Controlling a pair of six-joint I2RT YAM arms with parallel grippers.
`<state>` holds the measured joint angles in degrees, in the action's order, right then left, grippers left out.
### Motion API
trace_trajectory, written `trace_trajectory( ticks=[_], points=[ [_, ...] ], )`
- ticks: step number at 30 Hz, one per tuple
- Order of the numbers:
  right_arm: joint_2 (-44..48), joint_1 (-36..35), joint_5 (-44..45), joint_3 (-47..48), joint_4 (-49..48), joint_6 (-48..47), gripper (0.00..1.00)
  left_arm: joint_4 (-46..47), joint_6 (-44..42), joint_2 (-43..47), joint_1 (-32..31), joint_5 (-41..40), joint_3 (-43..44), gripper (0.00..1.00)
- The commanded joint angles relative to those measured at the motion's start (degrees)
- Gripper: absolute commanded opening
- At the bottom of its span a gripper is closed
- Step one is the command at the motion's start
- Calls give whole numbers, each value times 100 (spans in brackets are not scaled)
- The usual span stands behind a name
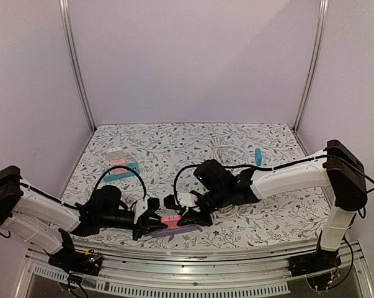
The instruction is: Insert the plug
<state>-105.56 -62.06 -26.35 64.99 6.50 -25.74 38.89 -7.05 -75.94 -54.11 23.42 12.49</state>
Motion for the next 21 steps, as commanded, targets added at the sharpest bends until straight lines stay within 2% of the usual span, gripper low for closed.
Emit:
trace_trajectory(
  ticks=[1,12,21],
  points=[
    [169,36,407,-88,-211,-122,0,219,-186,-245,-154,32,152,0],
    [104,31,577,93,-161,-291,0,442,-549,-412,-129,6,163,0],
    [276,30,526,246,-39,-380,0,324,-622,-156,21,23,402,0]
  ],
)
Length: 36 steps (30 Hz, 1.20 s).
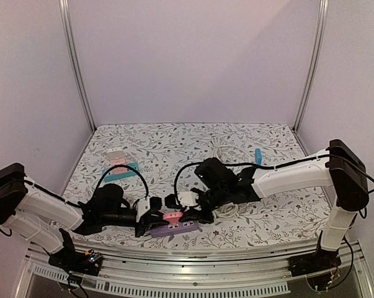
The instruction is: Insert the plug
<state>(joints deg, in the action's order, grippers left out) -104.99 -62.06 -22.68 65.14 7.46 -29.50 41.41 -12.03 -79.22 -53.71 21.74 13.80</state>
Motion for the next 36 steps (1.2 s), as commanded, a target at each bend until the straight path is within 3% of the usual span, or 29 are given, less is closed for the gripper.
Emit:
trace_trajectory(
  ticks=[1,17,36],
  points=[
    [227,36,164,237,-139,-4,0,53,-69,169,-12,205,280,0],
    [-299,36,158,374,-190,20,0,104,-341,-145,176,354,19,0],
    [-118,33,226,103,-159,198,0,280,-140,-303,10,467,-61,0]
  ],
)
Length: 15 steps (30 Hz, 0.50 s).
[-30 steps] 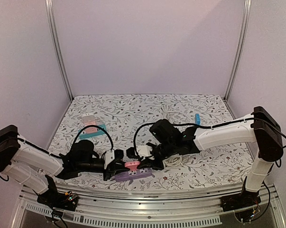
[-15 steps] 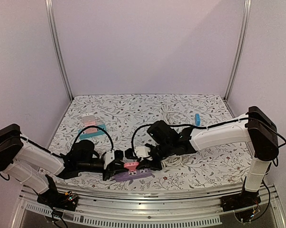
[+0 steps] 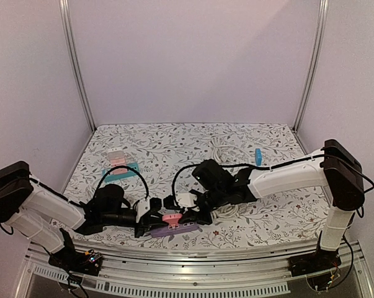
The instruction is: Insert the plug
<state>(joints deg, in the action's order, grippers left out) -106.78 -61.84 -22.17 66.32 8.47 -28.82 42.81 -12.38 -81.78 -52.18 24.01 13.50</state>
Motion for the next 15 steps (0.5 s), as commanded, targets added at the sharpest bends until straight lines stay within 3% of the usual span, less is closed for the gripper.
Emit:
trace_trajectory(
  ticks=[1,4,5,8,13,15],
  points=[
    [65,14,177,9,-246,145,0,137,-123,-10,-143,187,6,0],
    [174,13,278,52,-236,226,1,71,52,193,-87,-23,251,0],
    [231,43,328,40,-220,260,6,30,192,304,-44,13,325,0],
    [547,282,86,-99,-226,516,38,-70,550,547,26,306,451,0],
    [1124,905,-785,-581,-1090,1953,59,-112,839,877,110,555,658,0],
    [1317,927,-864,-877,-1647,2390,81,-140,809,1021,120,590,753,0]
  ],
)
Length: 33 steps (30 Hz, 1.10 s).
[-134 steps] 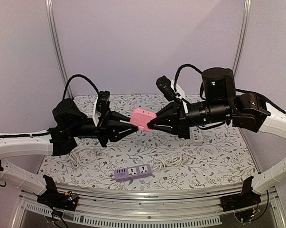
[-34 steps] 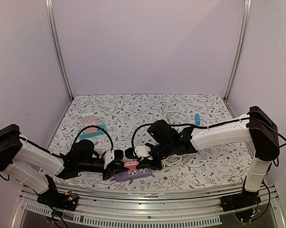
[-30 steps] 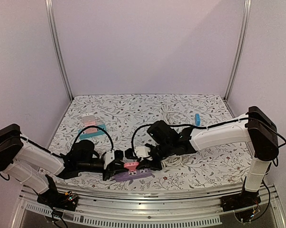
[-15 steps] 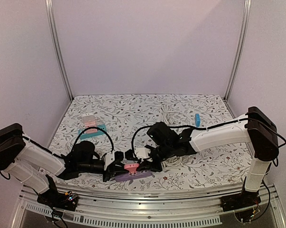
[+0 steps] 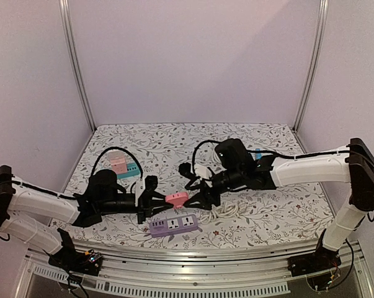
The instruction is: Insert the plug
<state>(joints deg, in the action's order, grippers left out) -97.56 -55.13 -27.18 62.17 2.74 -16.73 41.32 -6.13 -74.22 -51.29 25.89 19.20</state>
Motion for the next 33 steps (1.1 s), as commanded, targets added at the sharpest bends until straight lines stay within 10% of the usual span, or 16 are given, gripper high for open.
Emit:
trace_trajectory(
  ticks=[1,33],
  points=[
    [441,256,-423,-616,-1343,1425,97,-41,195,339,31,412,246,0],
    [859,-237,351,-1375,-2490,1294,76,-370,-143,900,-276,679,499,0]
  ],
)
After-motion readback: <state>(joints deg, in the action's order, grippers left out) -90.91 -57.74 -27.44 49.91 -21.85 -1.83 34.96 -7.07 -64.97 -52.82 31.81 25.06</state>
